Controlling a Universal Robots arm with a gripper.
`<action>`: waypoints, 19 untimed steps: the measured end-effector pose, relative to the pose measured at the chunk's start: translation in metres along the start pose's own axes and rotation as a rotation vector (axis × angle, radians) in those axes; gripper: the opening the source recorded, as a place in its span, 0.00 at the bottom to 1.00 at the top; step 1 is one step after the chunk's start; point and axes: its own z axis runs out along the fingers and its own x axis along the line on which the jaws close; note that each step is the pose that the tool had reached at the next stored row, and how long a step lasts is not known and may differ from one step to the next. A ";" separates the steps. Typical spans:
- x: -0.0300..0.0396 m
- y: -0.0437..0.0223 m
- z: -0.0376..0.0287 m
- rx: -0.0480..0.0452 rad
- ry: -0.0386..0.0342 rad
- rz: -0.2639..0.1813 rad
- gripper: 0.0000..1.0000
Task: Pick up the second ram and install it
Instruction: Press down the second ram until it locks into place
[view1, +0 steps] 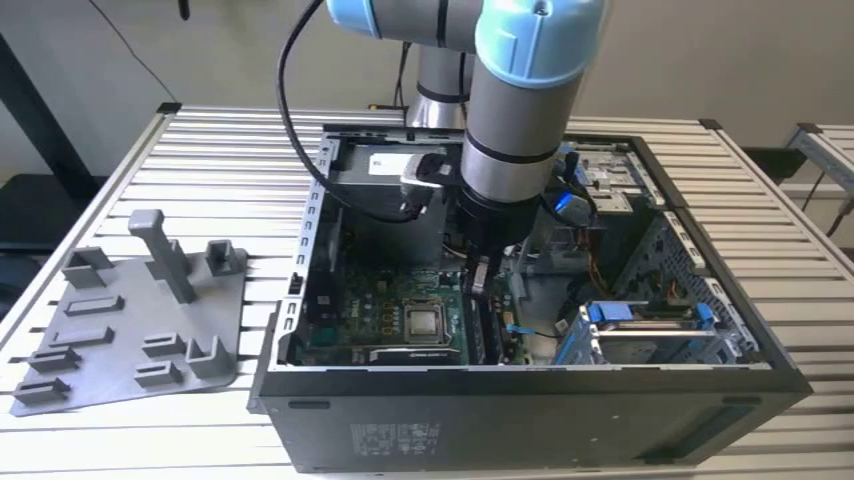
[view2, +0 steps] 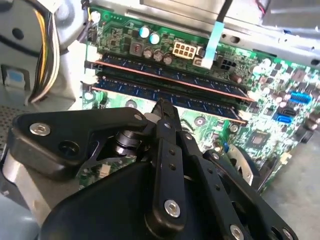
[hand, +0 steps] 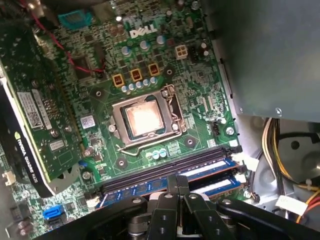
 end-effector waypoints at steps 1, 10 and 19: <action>0.0001 0.0002 0.0001 -0.0005 -0.0001 -0.014 0.11; 0.0006 0.0015 0.0009 -0.0050 -0.0015 -0.138 0.11; 0.0033 -0.0028 0.0021 -0.0103 -0.0004 -0.147 0.11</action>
